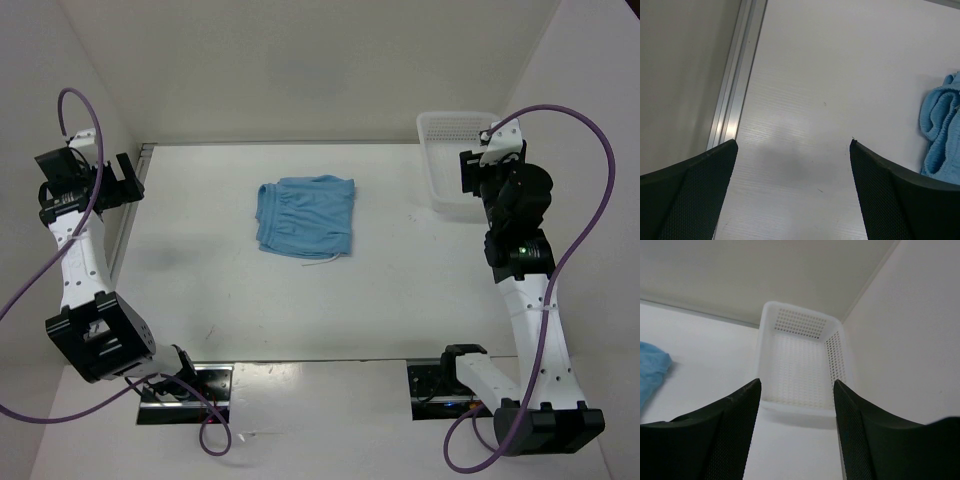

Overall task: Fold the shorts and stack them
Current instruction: Fold the shorts

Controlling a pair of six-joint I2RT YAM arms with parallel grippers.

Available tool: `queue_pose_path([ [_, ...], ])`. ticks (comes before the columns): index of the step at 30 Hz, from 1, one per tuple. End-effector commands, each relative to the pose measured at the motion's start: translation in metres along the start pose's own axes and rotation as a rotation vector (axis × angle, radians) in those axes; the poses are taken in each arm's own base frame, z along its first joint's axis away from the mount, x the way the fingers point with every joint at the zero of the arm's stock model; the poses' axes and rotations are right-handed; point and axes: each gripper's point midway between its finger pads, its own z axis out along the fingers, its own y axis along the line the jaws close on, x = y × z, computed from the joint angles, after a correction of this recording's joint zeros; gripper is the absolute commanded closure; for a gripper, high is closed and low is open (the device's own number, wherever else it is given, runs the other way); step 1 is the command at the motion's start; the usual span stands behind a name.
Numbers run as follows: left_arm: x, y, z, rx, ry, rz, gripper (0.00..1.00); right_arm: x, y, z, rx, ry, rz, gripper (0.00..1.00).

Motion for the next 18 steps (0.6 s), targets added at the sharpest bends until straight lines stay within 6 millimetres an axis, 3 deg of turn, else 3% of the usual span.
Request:
queue_pose_path([
  [1, -0.016, -0.007, -0.013, 0.031, -0.072, 0.023, 0.01, 0.001, 0.0, -0.002, 0.002, -0.005, 0.02, 0.35],
  [18, -0.017, -0.019, -0.014, 0.095, -0.076, 0.025, 0.01, 0.025, 0.015, -0.003, -0.065, 0.043, -0.01, 0.23],
])
